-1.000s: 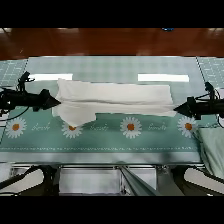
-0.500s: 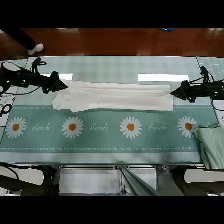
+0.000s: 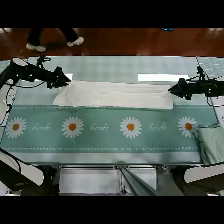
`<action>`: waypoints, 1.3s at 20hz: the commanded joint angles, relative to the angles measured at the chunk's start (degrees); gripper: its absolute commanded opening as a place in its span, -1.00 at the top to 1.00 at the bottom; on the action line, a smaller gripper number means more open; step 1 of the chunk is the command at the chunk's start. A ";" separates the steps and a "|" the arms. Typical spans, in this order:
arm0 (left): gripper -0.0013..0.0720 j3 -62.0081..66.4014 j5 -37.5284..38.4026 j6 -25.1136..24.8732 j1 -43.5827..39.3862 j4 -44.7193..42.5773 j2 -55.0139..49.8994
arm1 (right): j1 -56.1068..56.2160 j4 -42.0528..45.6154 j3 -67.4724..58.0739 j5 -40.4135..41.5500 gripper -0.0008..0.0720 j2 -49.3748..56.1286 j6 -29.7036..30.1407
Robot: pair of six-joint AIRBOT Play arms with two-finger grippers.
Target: Fold the shirts.
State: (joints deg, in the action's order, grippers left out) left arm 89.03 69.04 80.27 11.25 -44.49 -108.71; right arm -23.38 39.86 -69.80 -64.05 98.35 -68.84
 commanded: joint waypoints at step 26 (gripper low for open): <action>-0.41 -41.31 -21.75 -6.10 -9.88 -4.00 49.72 | -3.65 -1.44 5.46 -0.94 -0.17 0.63 -0.37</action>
State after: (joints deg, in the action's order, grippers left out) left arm 48.25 49.01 74.35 2.76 -49.52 -59.53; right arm -31.16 39.03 -60.71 -63.59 94.54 -68.42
